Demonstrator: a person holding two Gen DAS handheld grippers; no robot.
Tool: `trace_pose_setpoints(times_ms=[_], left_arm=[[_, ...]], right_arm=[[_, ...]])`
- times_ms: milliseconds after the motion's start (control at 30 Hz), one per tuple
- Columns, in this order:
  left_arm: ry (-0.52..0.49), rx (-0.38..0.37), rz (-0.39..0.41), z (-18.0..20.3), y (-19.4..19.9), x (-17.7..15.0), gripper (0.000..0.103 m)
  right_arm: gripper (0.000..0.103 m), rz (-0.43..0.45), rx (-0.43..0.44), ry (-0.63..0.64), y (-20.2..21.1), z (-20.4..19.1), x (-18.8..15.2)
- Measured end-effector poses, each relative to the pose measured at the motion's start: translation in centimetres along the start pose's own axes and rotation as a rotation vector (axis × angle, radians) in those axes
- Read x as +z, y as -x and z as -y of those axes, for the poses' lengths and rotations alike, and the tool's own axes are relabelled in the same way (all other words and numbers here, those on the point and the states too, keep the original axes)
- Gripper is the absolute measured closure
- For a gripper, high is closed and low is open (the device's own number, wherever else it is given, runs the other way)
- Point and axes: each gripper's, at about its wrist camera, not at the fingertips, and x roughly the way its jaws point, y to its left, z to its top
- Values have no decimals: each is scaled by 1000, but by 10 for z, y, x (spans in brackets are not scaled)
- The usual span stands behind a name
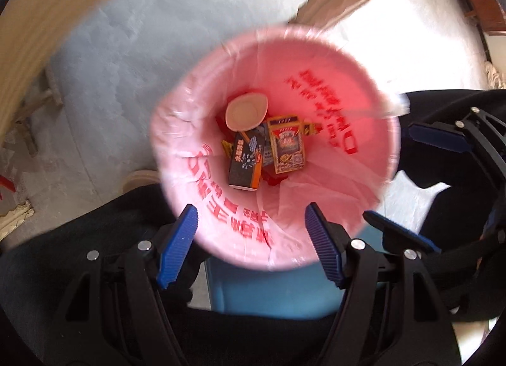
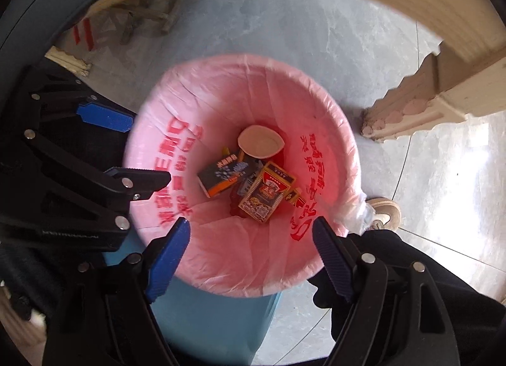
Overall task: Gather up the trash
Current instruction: 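Move both tools up from the bin back over the table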
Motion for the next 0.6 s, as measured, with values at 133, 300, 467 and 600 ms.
trace_pose_setpoints(times_ms=[133, 300, 467, 600], left_arm=[[13, -3, 138, -1, 74, -15, 33], [87, 32, 321, -15, 182, -11, 26], [92, 167, 442, -13, 270, 9, 25], [96, 231, 486, -8, 318, 32, 25]], right_arm=[[20, 126, 30, 23, 72, -3, 1], [15, 274, 18, 16, 168, 12, 21], [12, 421, 5, -17, 263, 38, 57], [12, 517, -56, -15, 321, 49, 87]])
